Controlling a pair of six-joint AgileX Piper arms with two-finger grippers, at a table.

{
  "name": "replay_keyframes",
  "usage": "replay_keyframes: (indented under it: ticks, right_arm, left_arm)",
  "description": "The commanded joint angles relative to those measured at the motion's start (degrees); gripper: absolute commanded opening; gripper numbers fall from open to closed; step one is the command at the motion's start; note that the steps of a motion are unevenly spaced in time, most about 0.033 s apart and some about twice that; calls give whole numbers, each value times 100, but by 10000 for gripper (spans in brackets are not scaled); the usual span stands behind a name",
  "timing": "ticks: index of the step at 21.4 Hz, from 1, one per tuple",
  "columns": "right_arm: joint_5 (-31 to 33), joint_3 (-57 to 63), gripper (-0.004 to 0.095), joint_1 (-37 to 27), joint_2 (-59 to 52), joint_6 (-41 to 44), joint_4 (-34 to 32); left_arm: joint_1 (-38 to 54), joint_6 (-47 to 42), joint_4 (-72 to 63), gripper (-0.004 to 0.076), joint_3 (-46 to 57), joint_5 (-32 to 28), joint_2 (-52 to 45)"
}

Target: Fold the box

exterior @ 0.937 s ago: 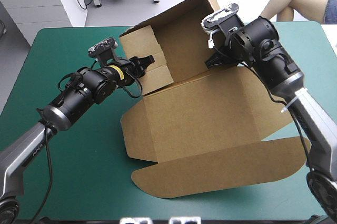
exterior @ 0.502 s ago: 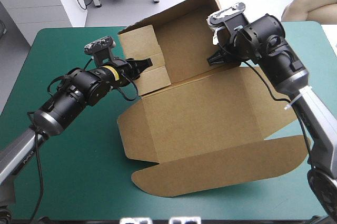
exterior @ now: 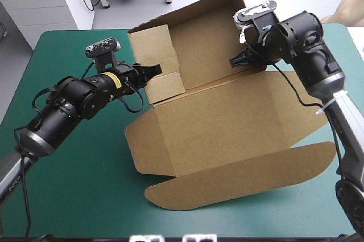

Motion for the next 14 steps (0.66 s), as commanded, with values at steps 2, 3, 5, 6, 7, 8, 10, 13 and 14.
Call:
replay_keyframes:
  ticks: [2, 3, 5, 6, 7, 8, 10, 13, 14]
  right_arm:
    - [-289, -175, -14, -51, -161, -45, -42]
    - [-289, -175, -14, -51, -123, -45, -14]
    - [-289, -175, -14, -51, -32, -45, 88]
    - [-311, -175, -14, -51, -10, -45, 86]
    - [-312, -175, -14, -51, -10, -45, 86]
    - [-312, -175, -14, -51, -10, -45, 91]
    - [-312, -175, -14, -51, -10, -59, 99]
    - [-326, -175, -14, -51, -10, -105, 163]
    - [-326, -175, -14, -51, -10, -191, 235]
  left_arm:
    - [26, 324, 96, -8, -165, -158, -258]
    - [26, 324, 130, -8, -165, -100, -243]
    - [26, 324, 272, -8, -165, -19, -144]
    - [26, 324, 605, -8, -165, -130, -69]
    - [26, 324, 821, -7, -165, -218, -42]
    - [26, 324, 1094, -1, -165, -374, 0]
    - [26, 239, 1130, 25, -165, -454, 34]
    - [26, 239, 1120, 205, -165, -397, 126]
    - [26, 239, 1120, 331, -165, -382, 123]
